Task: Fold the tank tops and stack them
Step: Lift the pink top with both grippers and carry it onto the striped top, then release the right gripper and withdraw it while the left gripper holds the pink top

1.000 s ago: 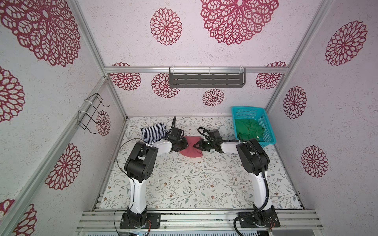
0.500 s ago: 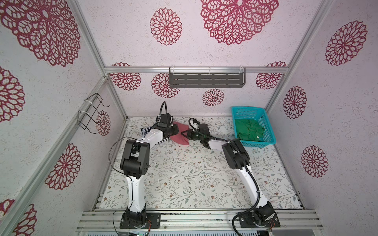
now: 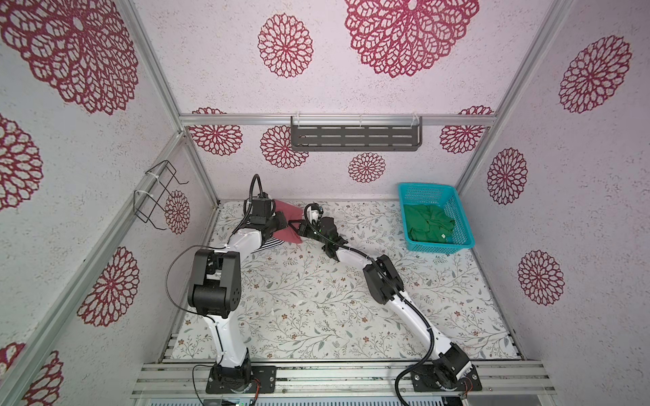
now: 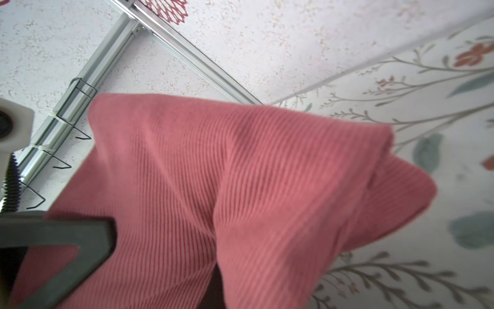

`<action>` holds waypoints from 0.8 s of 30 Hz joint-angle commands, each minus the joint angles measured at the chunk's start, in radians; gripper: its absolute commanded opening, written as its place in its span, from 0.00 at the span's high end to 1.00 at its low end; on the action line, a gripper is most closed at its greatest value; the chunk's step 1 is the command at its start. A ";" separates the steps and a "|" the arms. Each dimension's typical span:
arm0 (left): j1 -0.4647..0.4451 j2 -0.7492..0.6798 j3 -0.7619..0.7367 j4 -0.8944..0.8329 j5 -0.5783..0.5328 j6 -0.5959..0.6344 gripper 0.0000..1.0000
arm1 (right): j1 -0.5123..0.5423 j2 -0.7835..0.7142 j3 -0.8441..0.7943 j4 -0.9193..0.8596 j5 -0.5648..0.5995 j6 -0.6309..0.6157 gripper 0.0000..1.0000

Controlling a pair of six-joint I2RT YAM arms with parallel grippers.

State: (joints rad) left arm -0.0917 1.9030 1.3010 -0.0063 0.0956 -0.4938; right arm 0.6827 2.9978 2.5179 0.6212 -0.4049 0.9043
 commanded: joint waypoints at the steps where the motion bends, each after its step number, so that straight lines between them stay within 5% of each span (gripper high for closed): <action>1: 0.027 -0.054 -0.051 0.108 0.006 -0.034 1.00 | 0.008 -0.056 0.033 -0.006 0.104 -0.100 1.00; 5: 0.057 -0.053 -0.098 0.163 0.026 -0.062 1.00 | 0.020 -0.059 0.033 -0.051 0.119 -0.132 1.00; 12: 0.078 -0.002 -0.043 0.112 0.090 -0.030 1.00 | 0.017 -0.127 -0.046 -0.074 0.031 -0.161 0.53; 15: 0.079 0.031 0.015 0.051 0.110 -0.001 1.00 | 0.009 -0.241 -0.188 -0.081 -0.014 -0.222 0.40; 24: 0.095 0.113 0.188 -0.141 0.168 0.095 1.00 | -0.084 -0.684 -0.781 -0.049 -0.069 -0.361 0.35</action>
State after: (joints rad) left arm -0.0132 2.0102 1.4414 -0.0761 0.2264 -0.4637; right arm 0.6460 2.4634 1.8309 0.5171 -0.4385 0.6189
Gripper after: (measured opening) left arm 0.080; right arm 0.651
